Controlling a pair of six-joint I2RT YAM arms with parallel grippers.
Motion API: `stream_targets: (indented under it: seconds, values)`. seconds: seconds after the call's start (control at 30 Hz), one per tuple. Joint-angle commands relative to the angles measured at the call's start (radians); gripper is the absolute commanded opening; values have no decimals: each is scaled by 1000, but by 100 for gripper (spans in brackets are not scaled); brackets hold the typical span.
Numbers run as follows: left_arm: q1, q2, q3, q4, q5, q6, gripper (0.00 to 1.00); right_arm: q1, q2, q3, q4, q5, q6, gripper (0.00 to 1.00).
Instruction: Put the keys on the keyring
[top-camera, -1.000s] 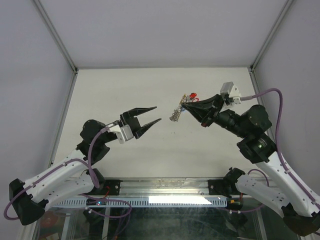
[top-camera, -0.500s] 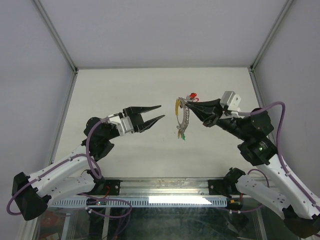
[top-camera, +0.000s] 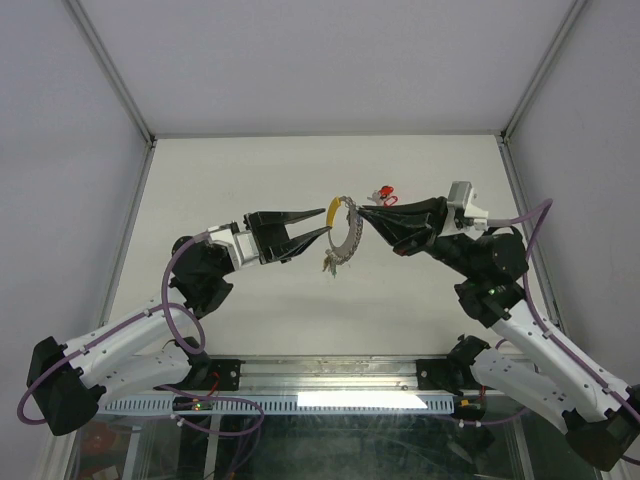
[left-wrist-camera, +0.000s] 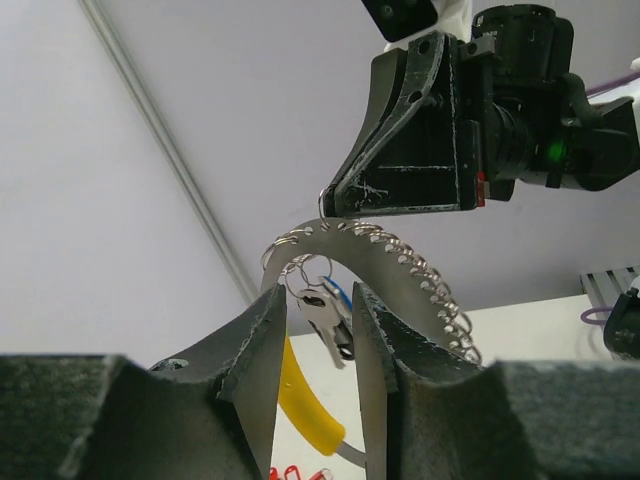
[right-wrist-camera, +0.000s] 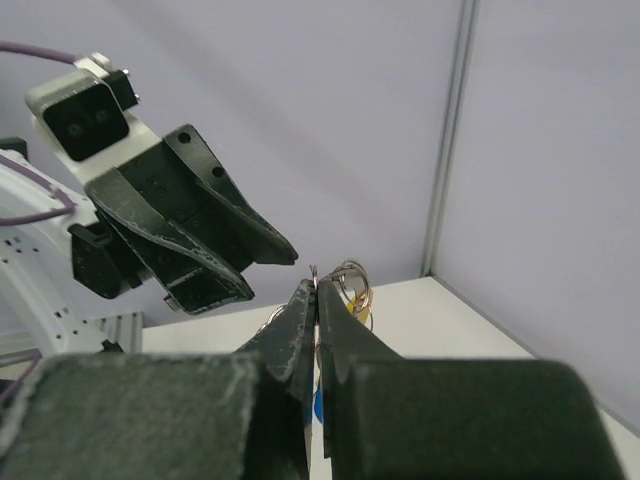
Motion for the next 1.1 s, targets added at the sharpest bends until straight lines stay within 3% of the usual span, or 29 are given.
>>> stream_targets:
  seconds: [0.0,0.43,0.73,0.93,1.07]
  values:
    - [-4,5,26,60,17,-35,31,-2,6,-8,264,-20,168,0]
    - [-17,60,54,68,28,-33,31,-1,44,-7,314,-73,248,0]
    - [-18,-29,15,-12,-112,-7,37,-1,13,125,-130,216,79,0]
    - [-71,-18,38,-98,-289,-46,46,-2,58,193,-270,390,105,0]
    - [-186,47,67,-126,-451,54,52,-2,87,220,-308,445,115,0]
